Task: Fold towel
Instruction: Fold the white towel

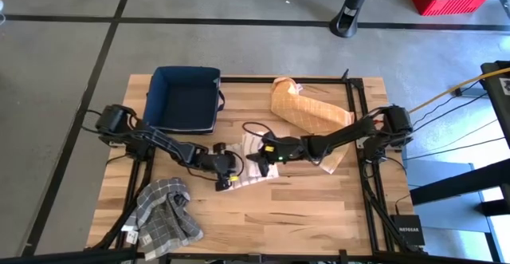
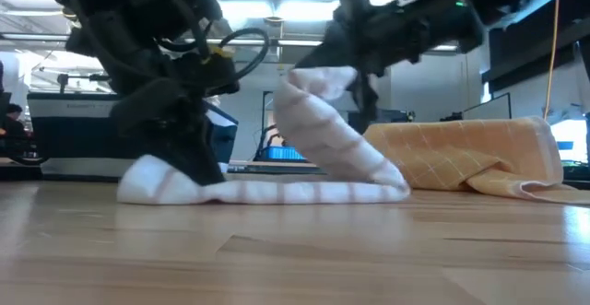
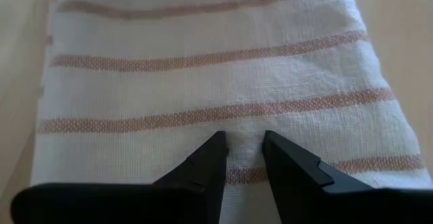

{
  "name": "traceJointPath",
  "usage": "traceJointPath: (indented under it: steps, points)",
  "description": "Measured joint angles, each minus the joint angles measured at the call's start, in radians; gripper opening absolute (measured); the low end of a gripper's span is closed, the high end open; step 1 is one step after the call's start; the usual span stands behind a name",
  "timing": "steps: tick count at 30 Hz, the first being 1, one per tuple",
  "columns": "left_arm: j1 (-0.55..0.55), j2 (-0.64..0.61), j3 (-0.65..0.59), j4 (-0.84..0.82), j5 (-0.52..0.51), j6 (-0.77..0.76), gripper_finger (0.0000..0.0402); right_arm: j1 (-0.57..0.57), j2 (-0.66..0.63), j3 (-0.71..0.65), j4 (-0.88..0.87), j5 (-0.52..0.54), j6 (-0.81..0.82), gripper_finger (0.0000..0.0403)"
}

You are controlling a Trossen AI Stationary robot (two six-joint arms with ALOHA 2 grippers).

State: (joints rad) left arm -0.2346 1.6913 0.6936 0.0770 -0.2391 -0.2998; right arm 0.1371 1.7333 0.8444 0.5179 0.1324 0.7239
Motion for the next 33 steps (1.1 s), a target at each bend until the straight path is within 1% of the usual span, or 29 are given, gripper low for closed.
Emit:
traceJointPath:
  steps: [3, 7, 9, 12, 16, 18, 21, 25, 28, 33]
  points:
    - [0.001, 0.009, 0.001, 0.023, 0.000, 0.029, 0.0095, 0.000, 0.044, 0.069, -0.042, -0.013, -0.022, 0.0011]
    - [-0.002, -0.003, 0.009, -0.007, 0.004, 0.020, 0.0095, 0.000, 0.081, 0.130, -0.116, -0.028, -0.037, 0.0012]
    - [-0.010, -0.030, 0.031, -0.066, 0.007, 0.013, 0.0095, 0.000, 0.093, 0.141, -0.131, -0.038, -0.043, 0.0012]
    - [-0.025, -0.100, 0.093, -0.203, 0.007, 0.005, 0.0095, 0.000, 0.095, 0.141, -0.134, -0.040, -0.043, 0.0012]
    - [-0.060, -0.179, 0.115, -0.400, 0.005, -0.109, 0.0095, 0.000, 0.098, 0.142, -0.138, -0.042, -0.043, 0.0012]
    - [-0.088, -0.199, 0.100, -0.448, -0.001, -0.165, 0.0095, 0.000, 0.098, 0.142, -0.132, -0.047, -0.031, 0.0012]
    - [-0.121, -0.188, 0.035, -0.435, -0.027, -0.196, 0.0095, 0.000, 0.104, 0.142, -0.120, -0.047, -0.020, 0.0012]
    - [-0.122, -0.153, -0.028, -0.318, -0.055, -0.218, 0.0095, 0.001, 0.155, 0.141, -0.039, -0.068, 0.021, 0.0012]
    - [-0.117, -0.135, -0.037, -0.293, -0.061, -0.240, 0.0095, 0.001, 0.192, 0.141, 0.009, -0.074, 0.055, 0.0012]
    - [-0.117, -0.132, -0.036, -0.293, -0.060, -0.239, 0.0095, 0.001, 0.242, 0.172, 0.015, -0.077, 0.059, 0.0012]
